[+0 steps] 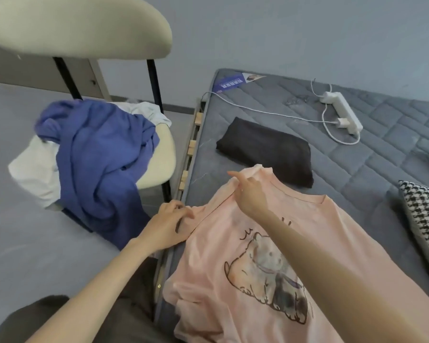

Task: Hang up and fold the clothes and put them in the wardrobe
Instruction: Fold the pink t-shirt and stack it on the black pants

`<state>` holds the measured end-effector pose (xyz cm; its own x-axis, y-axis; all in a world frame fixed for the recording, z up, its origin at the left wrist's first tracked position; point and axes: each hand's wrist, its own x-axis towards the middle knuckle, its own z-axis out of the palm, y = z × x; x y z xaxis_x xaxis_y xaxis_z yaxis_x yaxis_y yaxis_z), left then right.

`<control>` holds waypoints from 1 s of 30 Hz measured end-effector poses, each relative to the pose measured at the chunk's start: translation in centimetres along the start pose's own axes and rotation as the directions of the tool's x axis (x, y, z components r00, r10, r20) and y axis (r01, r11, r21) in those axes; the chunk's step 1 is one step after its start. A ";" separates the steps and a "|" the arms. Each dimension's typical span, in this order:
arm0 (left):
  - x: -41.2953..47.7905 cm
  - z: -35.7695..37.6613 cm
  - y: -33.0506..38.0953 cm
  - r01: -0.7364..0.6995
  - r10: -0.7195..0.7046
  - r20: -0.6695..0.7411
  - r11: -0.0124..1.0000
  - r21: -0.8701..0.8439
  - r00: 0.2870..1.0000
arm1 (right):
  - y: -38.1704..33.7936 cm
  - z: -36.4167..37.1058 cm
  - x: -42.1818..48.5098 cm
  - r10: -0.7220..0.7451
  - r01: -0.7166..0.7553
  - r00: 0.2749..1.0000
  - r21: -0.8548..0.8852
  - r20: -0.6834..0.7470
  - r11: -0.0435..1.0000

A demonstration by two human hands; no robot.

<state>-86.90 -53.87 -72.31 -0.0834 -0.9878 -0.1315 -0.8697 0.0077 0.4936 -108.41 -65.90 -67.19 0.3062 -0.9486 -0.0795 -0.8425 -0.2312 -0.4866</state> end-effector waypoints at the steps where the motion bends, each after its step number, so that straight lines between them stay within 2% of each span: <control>1: -0.1 0.0 -0.2 -0.028 0.027 0.015 0.999 0.043 1.000 | -0.1 0.1 0.7 0.036 -0.035 0.999 -0.006 0.040 0.999; 4: -0.2 0.1 -0.6 -0.079 0.083 -0.037 0.991 0.108 0.996 | -0.4 0.4 2.0 0.141 -0.159 0.981 0.137 0.136 0.978; 7: 0.2 0.1 -0.7 -0.110 0.127 -0.162 0.988 0.108 0.979 | -0.5 0.5 2.4 0.210 -0.242 0.969 0.304 0.134 0.922; 9: 0.5 -0.1 -1.1 -0.114 0.119 -0.208 0.993 0.035 0.971 | -0.6 0.3 2.7 0.220 -0.249 0.968 0.380 0.119 0.891; 11: 0.9 -0.8 -1.7 -0.082 0.045 -0.232 0.984 -0.156 0.972 | -0.9 -0.1 3.2 0.223 -0.255 0.967 0.457 0.123 0.852; 14: 1.6 -2.7 -2.3 -0.012 -0.109 -0.236 0.887 -0.462 0.966 | -1.6 -0.6 4.4 0.237 -0.281 0.960 0.546 0.151 0.789; 19: 3.4 -5.7 -4.4 0.118 -0.389 -0.313 0.769 -0.629 0.866 | -2.3 -0.5 6.6 0.274 -0.339 0.940 0.641 0.203 0.689; 22: 5.1 -7.1 -5.4 0.181 -0.475 -0.297 0.728 -0.661 0.828 | -2.6 0.8 7.9 0.289 -0.371 0.929 0.601 0.233 0.708; 25: 7.3 -7.8 -5.5 0.219 -0.550 -0.275 0.669 -0.710 0.788 | -1.7 2.3 8.3 0.188 -0.320 0.940 0.547 0.285 0.774; 28: 8.8 -7.6 -5.7 0.257 -0.616 -0.274 0.632 -0.731 0.739 | -0.4 3.1 7.3 0.089 -0.147 0.967 0.235 0.239 0.961; 30: 9.0 -6.9 -6.0 0.286 -0.658 -0.253 0.597 -0.750 0.709 | 0.6 3.8 6.5 0.014 -0.024 0.984 0.050 0.179 0.998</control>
<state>-79.12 -63.85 -70.54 0.6364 -0.7449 -0.2002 -0.1782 -0.3946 0.9014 -105.29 -71.36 -71.27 0.3685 -0.8979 -0.2408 -0.8262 -0.1976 -0.5276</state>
